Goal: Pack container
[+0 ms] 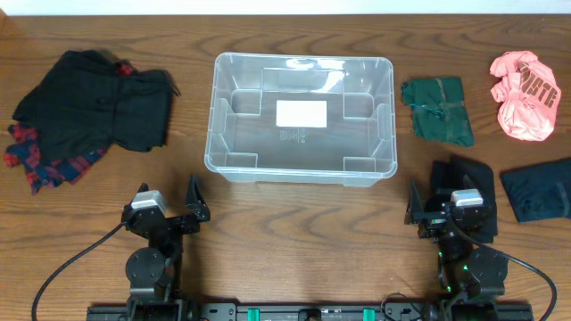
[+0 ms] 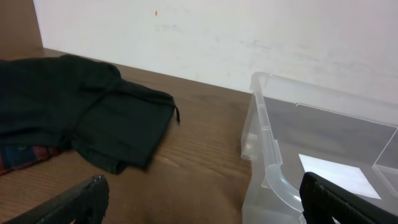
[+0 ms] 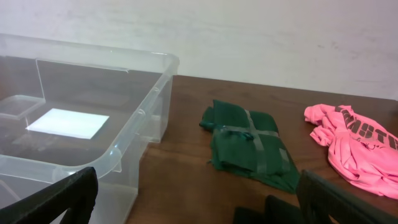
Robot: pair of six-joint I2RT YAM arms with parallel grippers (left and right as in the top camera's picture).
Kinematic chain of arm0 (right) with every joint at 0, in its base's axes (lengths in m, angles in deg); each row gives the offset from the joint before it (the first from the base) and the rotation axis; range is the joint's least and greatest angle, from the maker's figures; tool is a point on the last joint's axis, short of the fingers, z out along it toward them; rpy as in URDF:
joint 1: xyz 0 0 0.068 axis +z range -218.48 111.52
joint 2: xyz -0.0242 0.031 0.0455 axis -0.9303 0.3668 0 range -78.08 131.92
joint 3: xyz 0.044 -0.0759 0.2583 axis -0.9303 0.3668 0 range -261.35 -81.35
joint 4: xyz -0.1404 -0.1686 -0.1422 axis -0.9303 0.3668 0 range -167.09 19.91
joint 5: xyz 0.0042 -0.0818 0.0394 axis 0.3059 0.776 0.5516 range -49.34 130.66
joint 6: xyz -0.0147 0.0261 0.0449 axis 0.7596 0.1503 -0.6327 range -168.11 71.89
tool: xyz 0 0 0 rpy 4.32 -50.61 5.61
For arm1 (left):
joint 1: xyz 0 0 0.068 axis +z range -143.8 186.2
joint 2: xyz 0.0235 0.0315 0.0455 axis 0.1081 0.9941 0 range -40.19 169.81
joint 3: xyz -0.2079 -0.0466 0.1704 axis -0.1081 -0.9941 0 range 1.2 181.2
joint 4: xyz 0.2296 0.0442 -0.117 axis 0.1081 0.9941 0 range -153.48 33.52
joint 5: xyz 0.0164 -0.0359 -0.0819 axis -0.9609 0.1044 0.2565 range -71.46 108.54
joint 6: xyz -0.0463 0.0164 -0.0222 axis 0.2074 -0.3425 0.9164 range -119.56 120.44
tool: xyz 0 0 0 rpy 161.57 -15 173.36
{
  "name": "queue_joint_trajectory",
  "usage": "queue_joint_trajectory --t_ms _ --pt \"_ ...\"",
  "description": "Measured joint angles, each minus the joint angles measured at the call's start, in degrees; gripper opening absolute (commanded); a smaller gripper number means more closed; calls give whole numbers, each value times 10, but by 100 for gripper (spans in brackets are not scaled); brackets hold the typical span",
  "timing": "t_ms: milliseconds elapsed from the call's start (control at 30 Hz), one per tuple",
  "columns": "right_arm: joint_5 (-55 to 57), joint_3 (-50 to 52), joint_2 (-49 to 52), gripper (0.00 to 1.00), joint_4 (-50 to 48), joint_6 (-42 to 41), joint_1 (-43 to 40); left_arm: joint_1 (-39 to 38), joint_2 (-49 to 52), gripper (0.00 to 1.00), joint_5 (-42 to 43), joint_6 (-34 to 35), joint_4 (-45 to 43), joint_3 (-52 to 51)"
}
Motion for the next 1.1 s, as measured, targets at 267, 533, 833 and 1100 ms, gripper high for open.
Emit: queue_joint_trajectory --t_ms 267,533,833,1100 --pt "0 0 0 99 0 0 0 0 0 98 0 0 0 0" --pt "0 0 0 99 0 0 0 0 0 98 0 0 0 0" --pt "0 0 0 99 0 0 0 0 2 98 28 7 3 4" --pt "0 0 0 99 0 0 0 7 152 98 3 17 60 165"
